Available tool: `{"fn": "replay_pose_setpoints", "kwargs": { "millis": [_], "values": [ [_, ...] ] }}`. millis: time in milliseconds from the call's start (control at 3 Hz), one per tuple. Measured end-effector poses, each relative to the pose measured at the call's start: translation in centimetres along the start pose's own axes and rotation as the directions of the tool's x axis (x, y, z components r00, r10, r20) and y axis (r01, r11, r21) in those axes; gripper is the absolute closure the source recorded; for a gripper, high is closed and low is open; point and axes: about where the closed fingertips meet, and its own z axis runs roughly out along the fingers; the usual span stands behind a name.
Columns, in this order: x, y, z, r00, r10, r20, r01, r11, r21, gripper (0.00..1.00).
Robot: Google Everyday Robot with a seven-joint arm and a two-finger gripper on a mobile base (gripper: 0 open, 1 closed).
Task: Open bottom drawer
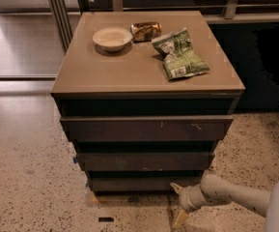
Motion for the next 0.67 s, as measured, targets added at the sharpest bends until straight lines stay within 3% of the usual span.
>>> {"fn": "replay_pose_setpoints", "kwargs": {
  "millis": [333, 667],
  "values": [
    [0.6, -0.8, 0.4, 0.998, -0.050, -0.038, 0.051, 0.9978, 0.042, 0.00],
    [1.4, -2.3, 1.2, 0.990, -0.122, -0.073, 0.129, 0.9871, 0.095, 0.00]
  ]
}}
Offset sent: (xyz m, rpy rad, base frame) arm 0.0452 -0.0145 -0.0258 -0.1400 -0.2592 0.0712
